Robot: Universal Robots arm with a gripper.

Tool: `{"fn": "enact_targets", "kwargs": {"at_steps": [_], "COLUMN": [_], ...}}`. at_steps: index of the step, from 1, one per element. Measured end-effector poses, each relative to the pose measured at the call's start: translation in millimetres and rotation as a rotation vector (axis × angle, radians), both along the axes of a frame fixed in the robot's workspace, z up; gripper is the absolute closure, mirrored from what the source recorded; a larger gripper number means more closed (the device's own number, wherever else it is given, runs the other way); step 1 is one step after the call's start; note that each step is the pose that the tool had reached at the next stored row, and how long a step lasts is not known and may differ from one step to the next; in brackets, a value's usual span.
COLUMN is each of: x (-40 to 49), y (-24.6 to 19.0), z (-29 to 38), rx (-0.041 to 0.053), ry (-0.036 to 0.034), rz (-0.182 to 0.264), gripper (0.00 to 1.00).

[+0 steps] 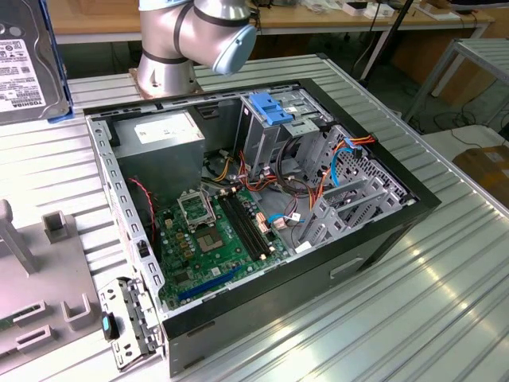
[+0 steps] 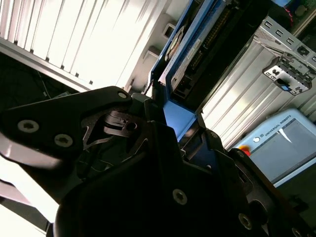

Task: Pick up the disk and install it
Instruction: 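Pick up the disk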

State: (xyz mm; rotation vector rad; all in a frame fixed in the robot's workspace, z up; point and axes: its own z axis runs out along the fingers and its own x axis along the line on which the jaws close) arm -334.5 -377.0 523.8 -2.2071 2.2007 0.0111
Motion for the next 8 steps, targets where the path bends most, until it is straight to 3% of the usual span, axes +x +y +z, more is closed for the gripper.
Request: {"fn": "enact_targets", "kwargs": {"at_steps": [8], "x": [15.4], "y": [0.0], "z": [0.0], "rx": [0.0], "ry": [-0.0007], "rz": [0.0], "gripper": [0.63]}}
